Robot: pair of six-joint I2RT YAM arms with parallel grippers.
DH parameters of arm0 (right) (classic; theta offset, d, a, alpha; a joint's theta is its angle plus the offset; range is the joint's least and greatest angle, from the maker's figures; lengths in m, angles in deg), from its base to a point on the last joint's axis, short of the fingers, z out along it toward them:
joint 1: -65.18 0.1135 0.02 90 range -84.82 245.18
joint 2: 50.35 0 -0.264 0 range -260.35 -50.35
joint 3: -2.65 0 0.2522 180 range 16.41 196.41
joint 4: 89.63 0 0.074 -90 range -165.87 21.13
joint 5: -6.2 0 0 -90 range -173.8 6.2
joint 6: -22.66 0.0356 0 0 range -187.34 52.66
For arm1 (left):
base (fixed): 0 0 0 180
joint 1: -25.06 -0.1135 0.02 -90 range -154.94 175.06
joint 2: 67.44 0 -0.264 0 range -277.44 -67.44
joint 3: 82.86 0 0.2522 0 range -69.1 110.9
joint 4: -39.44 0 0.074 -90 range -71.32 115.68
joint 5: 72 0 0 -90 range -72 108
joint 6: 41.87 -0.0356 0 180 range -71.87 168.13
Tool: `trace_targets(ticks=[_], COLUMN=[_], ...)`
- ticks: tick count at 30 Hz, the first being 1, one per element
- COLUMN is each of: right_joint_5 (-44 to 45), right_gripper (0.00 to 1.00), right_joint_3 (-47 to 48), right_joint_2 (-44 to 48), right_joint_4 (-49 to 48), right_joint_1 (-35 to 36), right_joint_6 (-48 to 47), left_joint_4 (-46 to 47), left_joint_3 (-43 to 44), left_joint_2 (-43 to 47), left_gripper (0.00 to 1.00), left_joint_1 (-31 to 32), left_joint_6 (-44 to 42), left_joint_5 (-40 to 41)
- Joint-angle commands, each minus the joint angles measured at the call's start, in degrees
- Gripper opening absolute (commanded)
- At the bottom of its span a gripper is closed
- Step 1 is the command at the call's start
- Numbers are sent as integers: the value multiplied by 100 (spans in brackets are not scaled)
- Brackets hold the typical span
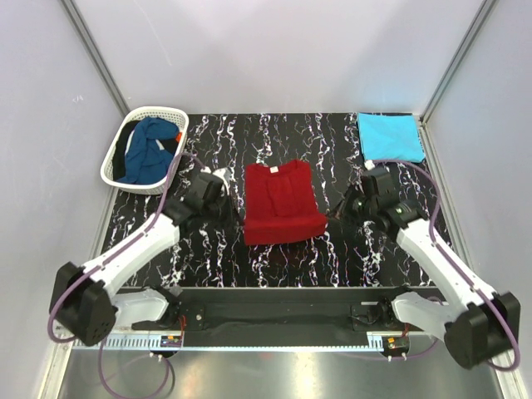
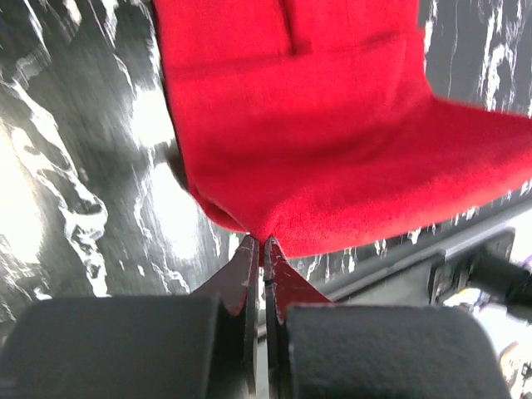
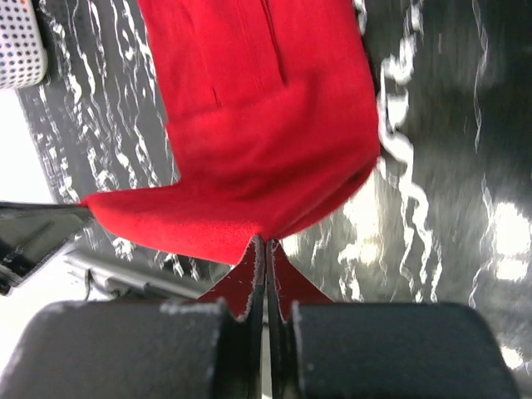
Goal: Fold and stack the t-shirts
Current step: Fold the tshirt
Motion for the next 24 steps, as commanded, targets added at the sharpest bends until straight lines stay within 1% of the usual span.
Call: trace_targets(ticks=[1,2,3,4,6,8,11,12,13,16,20,21,24], right_joint_5=[389,188,99,37,-77,-113,-324,-385,-455,-762,-930,-983,-1211], right_gripper=[0,0,0,0,0,0,0,0,0,0,0,0,1], right_joint_3=[988,1139,1279,1550,1816,2141,2528,2633,2869,3319,3776,3960,4416], right_joint_2=[-690,-874,-1233,-1402,-1893,-2158,-2712,-3009,-3160,-3670,-4293,-4400,-4891], right_joint_4=[-216,-251,-295,-348,-392,-445,-568,-611,-612,-682,-752,-805,-805], right_joint_1=[-29,-47,-73,-100,-187,-275,-539,-618,-705,-820,-943,-961,-1040], right_joint_6=[-779,-903,-1017,-1183,-1343,-1536,-1695,-1704,-1747,-1844,-1888,-1906,-1958], left_joint_4=[196,196,187,196,196,222,266,257,257,266,284,284,293], left_joint_3=[893,1060,1366,1517,1920,2168,2817,3167,3345,3969,4847,4989,5480], left_joint_2=[-598,-740,-889,-1169,-1434,-1795,-2436,-2603,-2927,-3516,-4142,-4395,-4739], left_gripper=[0,0,0,0,0,0,0,0,0,0,0,0,0], left_joint_1=[-330,-479,-558,-646,-910,-1129,-1349,-1402,-1438,-1570,-1728,-1754,-1860], left_joint_6=[-411,-463,-534,-560,-604,-622,-780,-867,-886,-956,-1000,-1000,-965], left_joint_5=[-14,-40,-67,-163,-295,-427,-875,-980,-1138,-1393,-1517,-1517,-1675])
